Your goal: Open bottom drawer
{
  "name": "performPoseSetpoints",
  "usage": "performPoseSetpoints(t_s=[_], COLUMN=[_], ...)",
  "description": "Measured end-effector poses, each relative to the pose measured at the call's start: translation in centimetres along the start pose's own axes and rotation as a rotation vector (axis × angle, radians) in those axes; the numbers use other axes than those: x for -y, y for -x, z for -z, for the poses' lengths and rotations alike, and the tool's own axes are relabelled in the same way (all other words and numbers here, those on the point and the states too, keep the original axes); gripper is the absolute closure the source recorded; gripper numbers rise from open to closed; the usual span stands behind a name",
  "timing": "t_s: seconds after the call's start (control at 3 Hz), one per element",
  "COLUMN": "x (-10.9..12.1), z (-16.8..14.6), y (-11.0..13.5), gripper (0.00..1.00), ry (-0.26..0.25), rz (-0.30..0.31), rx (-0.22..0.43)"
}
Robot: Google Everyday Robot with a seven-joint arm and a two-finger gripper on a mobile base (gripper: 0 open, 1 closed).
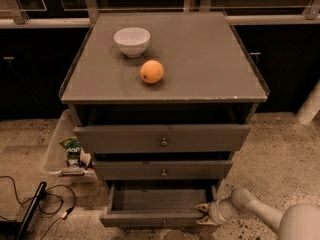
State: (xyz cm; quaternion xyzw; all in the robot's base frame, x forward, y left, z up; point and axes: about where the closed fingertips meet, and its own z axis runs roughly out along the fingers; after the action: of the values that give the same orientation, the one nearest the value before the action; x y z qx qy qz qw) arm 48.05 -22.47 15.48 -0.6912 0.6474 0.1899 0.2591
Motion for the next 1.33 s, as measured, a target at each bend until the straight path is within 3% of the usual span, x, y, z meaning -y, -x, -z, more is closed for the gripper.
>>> performPoseSetpoints(t_s=[0.33,0.67,1.33], x=[0.0,-0.3,-2.1], z=[0.0,-0.1,0.3], y=[0.2,0.1,-0.3], gripper=[0.39,0.41,0.88], ry=[0.003,0.01,0.024], rz=[-0.003,-0.007,-0.023], rx=[0.004,0.011,0.032])
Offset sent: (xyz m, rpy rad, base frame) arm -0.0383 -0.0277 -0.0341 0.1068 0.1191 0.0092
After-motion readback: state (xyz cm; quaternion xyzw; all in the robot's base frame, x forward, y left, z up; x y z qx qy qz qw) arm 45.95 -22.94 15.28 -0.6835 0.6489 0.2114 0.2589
